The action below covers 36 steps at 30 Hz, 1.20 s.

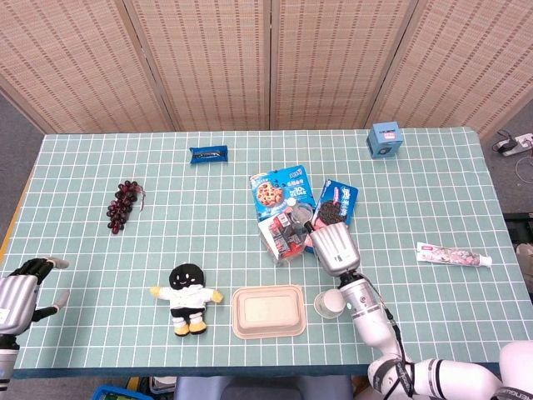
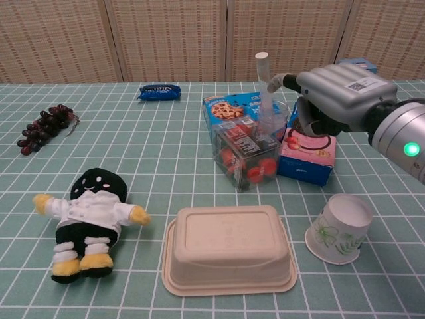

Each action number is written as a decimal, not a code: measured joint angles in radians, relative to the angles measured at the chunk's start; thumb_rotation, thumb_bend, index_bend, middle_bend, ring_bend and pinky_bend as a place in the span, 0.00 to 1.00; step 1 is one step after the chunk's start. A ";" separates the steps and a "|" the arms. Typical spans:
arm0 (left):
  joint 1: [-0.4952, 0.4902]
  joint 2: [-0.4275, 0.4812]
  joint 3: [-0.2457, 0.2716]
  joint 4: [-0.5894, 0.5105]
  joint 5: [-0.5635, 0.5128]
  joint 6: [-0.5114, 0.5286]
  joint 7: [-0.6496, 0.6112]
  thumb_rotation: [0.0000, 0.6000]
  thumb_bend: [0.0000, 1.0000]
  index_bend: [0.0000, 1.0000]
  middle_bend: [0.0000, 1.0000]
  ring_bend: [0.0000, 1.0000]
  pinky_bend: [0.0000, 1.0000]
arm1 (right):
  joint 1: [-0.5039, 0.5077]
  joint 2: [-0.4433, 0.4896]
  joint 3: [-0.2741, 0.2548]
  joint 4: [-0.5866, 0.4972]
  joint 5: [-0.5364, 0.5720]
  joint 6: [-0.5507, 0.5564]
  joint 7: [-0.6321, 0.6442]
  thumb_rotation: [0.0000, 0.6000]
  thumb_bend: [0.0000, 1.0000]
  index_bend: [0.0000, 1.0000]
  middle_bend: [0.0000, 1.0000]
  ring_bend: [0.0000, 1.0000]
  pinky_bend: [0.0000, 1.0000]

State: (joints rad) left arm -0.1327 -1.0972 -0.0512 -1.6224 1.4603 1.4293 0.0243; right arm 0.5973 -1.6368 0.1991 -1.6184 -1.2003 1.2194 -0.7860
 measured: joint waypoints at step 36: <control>-0.001 0.008 0.001 -0.005 0.004 -0.002 -0.018 1.00 0.30 0.42 0.34 0.28 0.44 | 0.013 -0.095 0.131 0.185 -0.047 0.076 0.418 1.00 0.26 0.32 1.00 1.00 1.00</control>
State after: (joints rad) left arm -0.1334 -1.0895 -0.0499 -1.6274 1.4639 1.4277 0.0062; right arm 0.6101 -1.7323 0.3303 -1.4331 -1.2472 1.2952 -0.3677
